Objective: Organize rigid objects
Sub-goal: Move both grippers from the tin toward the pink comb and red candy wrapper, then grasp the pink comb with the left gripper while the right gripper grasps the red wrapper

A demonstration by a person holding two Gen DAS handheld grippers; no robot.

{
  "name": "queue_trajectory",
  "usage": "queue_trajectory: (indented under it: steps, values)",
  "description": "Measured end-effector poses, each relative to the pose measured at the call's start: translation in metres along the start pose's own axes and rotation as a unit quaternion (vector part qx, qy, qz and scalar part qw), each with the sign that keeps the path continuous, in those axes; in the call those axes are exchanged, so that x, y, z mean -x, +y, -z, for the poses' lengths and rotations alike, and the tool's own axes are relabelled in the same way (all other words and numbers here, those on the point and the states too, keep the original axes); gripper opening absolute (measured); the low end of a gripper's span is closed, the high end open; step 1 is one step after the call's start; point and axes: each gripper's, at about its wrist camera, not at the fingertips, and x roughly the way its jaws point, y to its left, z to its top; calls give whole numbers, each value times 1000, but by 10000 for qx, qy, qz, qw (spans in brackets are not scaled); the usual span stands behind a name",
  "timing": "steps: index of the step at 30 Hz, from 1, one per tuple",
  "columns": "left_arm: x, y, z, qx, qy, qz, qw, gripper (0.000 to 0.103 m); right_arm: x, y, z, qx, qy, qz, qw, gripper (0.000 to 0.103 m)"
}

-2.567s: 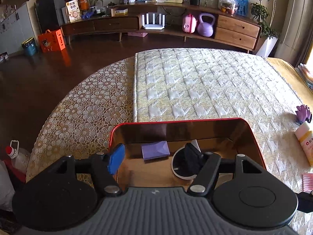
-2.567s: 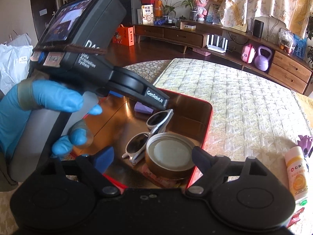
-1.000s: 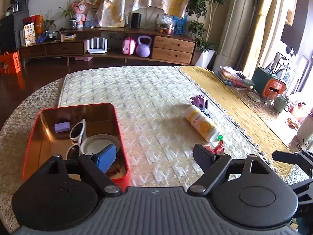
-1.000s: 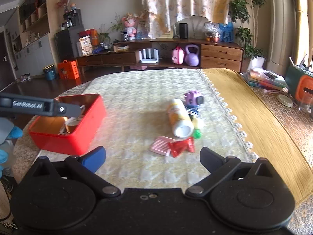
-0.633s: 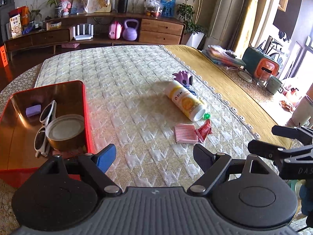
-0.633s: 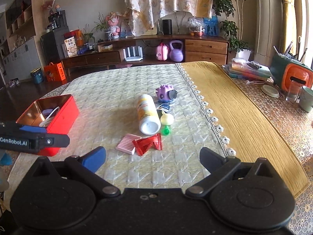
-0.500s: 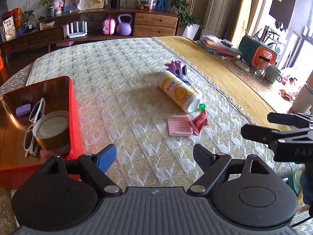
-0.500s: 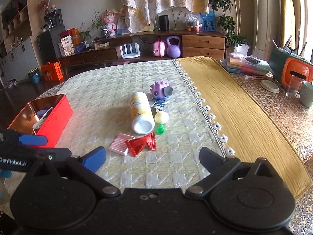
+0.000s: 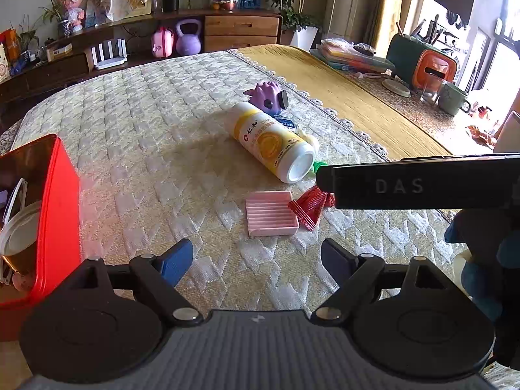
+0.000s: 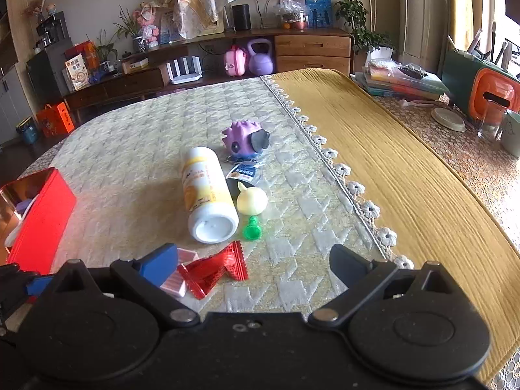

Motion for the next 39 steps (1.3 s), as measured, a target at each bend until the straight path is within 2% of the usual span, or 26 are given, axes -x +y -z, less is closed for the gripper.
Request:
queue_trajectory:
  steps: [9, 15, 21, 24, 32, 35, 39]
  values:
    - [-20, 1, -3, 32, 52, -15, 10000, 86, -27, 6, 0, 36, 187, 211, 9996, 93]
    - [-28, 1, -2, 50, 70, -23, 10000, 86, -29, 8, 4, 182, 167, 174, 9995, 90]
    - [-32, 2, -2, 10, 50, -62, 10000, 86, -24, 2, 5, 178, 172, 136, 9996, 81]
    - [-34, 0, -2, -66, 24, -81, 9999, 86, -22, -1, 4, 112, 197, 29, 9997, 78]
    - [-37, 0, -3, -144, -40, -83, 9999, 86, -8, -18, 17, 26, 300, -582, 9979, 69]
    - [-38, 1, -3, -153, -66, -97, 9998, 83, -3, -25, 20, -94, 336, -824, 9960, 63]
    - [-40, -1, -4, -252, -84, -133, 9996, 76, 2, -28, 22, -160, 357, -945, 9948, 60]
